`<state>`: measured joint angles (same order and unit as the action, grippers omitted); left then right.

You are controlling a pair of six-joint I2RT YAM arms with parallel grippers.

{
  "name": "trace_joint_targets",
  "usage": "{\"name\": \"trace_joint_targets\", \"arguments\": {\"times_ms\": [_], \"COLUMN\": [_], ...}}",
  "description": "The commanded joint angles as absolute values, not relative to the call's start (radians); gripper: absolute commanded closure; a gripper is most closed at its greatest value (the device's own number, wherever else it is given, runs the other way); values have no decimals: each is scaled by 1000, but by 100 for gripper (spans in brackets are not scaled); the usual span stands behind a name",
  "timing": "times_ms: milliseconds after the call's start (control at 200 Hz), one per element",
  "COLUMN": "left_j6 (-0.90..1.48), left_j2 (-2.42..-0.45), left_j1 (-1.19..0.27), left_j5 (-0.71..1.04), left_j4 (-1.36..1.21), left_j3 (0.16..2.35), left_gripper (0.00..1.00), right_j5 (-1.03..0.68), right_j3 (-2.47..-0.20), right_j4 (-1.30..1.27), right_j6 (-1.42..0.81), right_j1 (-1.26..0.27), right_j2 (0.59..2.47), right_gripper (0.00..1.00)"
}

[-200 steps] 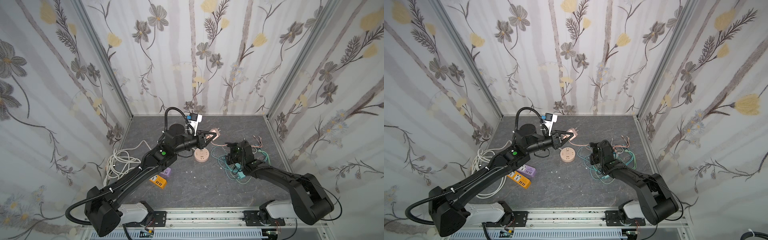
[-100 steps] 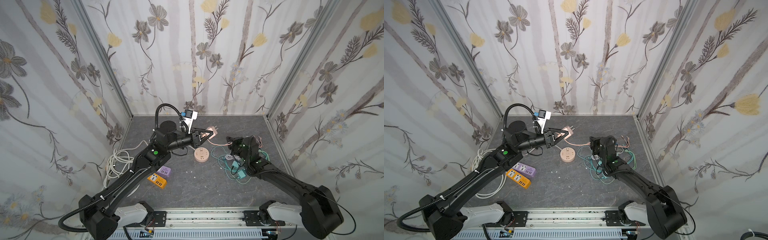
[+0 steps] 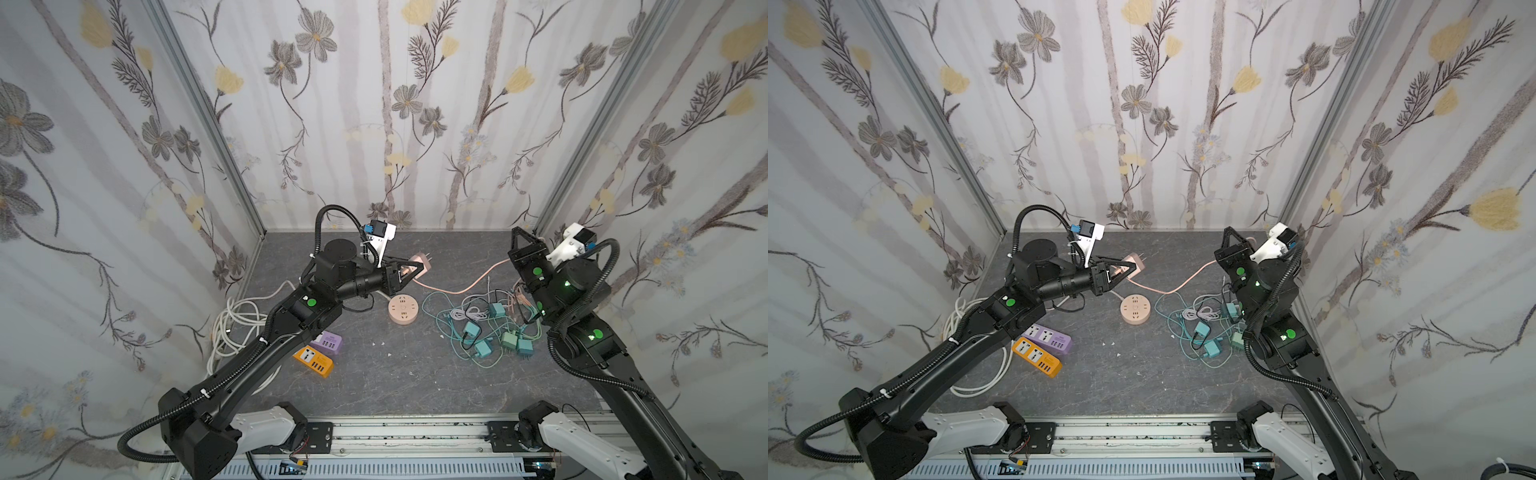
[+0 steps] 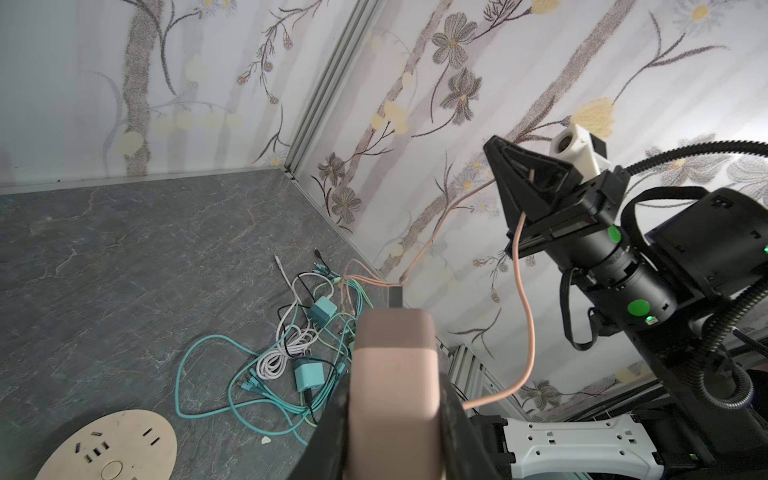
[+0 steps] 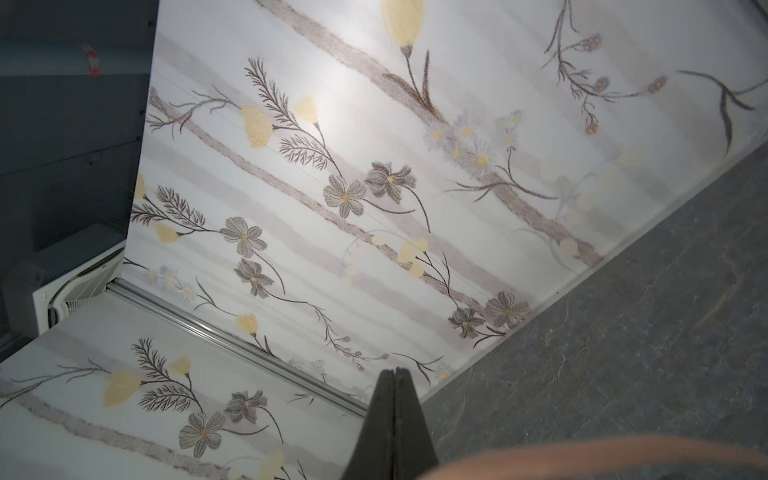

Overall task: Insert the plug
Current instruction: 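Raise the pink charger with the left gripper while the right arm draws back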

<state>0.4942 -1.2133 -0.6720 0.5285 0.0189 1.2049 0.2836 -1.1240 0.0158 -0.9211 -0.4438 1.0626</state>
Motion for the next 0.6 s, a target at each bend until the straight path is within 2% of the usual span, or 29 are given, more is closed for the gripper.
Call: {"name": "trace_joint_targets", "arguments": {"times_ms": [0,175,270,320,370,595], "left_j6": [496,427,341,322,315,192], "left_j2": [-1197,-1213,-1236,-1255,-1256,-1387], "left_j1": [-665,-639,-577,-527,-477,-328], "left_j5": [542,400,273,262,257,5], "left_j4": [6,145,225,229,214,206], "left_j3": [1222,1310,1389,1432,1470,1687], "left_gripper": [100,100,100,100,100,100], "right_j5": [227,109,75,54,32,-123], "right_j3": [-1206,-1373,-1507,-1582,-1679,-2215], "right_j4": [90,54,17,-13,-23,44], "right_j6": [-737,-689,-647,-633,-625,-595], "right_j1": [-443,-443,-444,-446,-447,-485], "right_j2": [1118,1314,1450,1524,1604,2036], "right_gripper": [100,100,100,100,100,100]}}
